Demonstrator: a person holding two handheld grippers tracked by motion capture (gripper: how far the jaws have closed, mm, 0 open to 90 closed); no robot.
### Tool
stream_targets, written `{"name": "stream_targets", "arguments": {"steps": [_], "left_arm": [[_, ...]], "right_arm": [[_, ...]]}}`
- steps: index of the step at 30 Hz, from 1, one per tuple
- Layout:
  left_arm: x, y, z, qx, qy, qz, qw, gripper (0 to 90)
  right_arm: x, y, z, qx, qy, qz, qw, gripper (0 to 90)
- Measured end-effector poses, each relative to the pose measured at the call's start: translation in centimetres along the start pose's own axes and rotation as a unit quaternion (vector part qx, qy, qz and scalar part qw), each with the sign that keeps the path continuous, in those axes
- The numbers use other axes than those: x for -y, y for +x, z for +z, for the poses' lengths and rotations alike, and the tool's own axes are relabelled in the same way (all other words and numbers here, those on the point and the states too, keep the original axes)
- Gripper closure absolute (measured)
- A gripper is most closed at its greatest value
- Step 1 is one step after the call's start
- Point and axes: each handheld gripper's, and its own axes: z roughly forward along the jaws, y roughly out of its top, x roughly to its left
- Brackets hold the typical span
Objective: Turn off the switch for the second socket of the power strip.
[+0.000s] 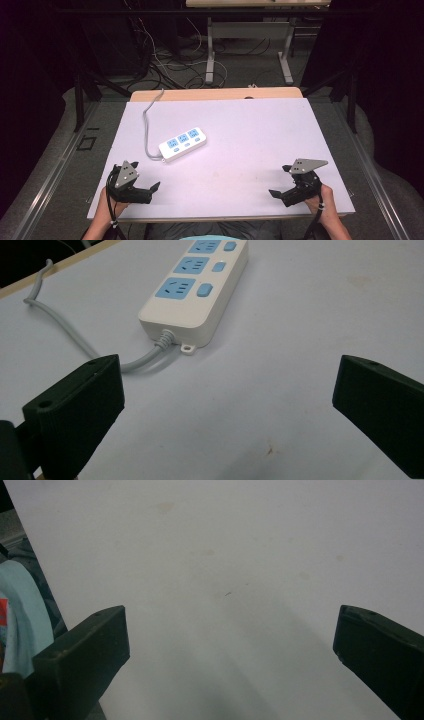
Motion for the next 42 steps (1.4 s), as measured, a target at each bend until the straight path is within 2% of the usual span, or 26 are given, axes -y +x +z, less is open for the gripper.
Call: {"name": "stream_targets", "arguments": {"steps": [6,8,9,12,13,14,15,17,19,24,26,28,29,30,32,33,35,38,39,41,42], "left_arm": [[-0.1,0.1,0.1,-0.004,0.002,0.002,1.0,0.1],[-0.2,0.2,0.1,0.0,0.006,0.005,1.0,0.1],[-0.2,0.1,0.2,0.006,0.009,0.0,0.9999,0.1],[-0.4,0.1,0.1,0.006,0.01,0.005,0.9999,0.1],[-0.5,0.0,0.0,0.008,0.01,-0.001,0.9999,0.1],[-0.5,0.1,0.0,0.001,0.007,0.005,1.0,0.1],[-0.5,0.1,0.0,0.005,0.007,-0.004,1.0,0.1],[-0.6,0.3,0.1,-0.001,0.008,-0.002,1.0,0.1],[-0.7,0.4,0.2,-0.002,0.012,-0.002,0.9999,0.0],[-0.9,0.4,0.2,-0.006,0.022,-0.008,0.9997,0.0],[-1.0,0.5,0.3,-0.006,0.026,-0.007,0.9996,0.0],[-1.1,0.6,0.3,-0.012,0.032,0.003,0.9994,0.0],[-1.1,0.6,0.4,-0.014,0.035,0.005,0.9993,0.0],[-1.2,0.7,0.4,-0.015,0.038,0.007,0.9991,0.0],[-1.4,0.8,0.5,-0.022,0.039,0.008,0.999,0.0],[-1.6,0.8,0.6,-0.018,0.034,-0.002,0.9992,0.0],[-1.9,0.9,0.7,-0.02,0.034,-0.005,0.9992,0.0],[-2.4,1.0,1.0,-0.022,0.034,-0.005,0.9992,0.0],[-2.6,1.1,1.1,-0.025,0.036,0.001,0.999,0.0],[-3.0,1.2,1.3,-0.027,0.039,-0.005,0.9989,0.0],[-3.2,1.4,1.3,-0.034,0.038,0.0,0.9987,0.0]], "right_arm": [[0.0,0.0,0.0,-0.002,0.008,-0.008,0.9999,1.1],[0.0,0.0,-0.1,0.003,0.003,-0.001,1.0,1.1],[0.0,0.1,-0.2,0.003,0.007,-0.003,1.0,1.1],[-0.1,0.1,-0.2,0.004,0.007,-0.01,0.9999,1.2],[-0.2,0.2,-0.1,0.008,0.004,-0.009,0.9999,1.2],[-0.2,0.1,0.0,0.001,0.008,-0.01,0.9999,1.2],[-0.2,0.1,0.0,0.001,0.008,-0.01,0.9999,1.2],[-0.1,0.1,0.0,0.0,0.011,-0.005,0.9999,1.2],[-0.2,-0.1,0.0,0.004,0.004,-0.01,0.9999,1.2],[-0.3,0.0,0.3,0.0,0.01,-0.011,0.9999,1.2],[-0.3,-0.1,0.3,-0.002,0.014,-0.01,0.9998,1.3],[-0.4,-0.2,0.3,-0.001,0.016,-0.008,0.9998,1.4],[-0.4,-0.3,0.3,-0.003,0.011,-0.014,0.9998,1.4],[-0.4,-0.2,0.4,-0.001,0.009,-0.008,0.9999,1.4],[-0.5,-0.2,0.5,-0.002,0.009,-0.011,0.9999,1.4],[-0.5,-0.2,0.5,-0.001,0.01,-0.01,0.9999,1.4],[-0.6,-0.2,0.5,-0.004,0.015,-0.013,0.9998,1.4],[-0.5,-0.2,0.5,-0.002,0.013,-0.013,0.9998,1.4],[-0.5,-0.2,0.5,-0.002,0.013,-0.013,0.9998,1.4],[-0.5,-0.2,0.4,0.0,0.01,-0.01,0.9999,1.4],[-0.5,-0.2,0.4,0.0,0.01,-0.01,0.9999,1.4]]}}
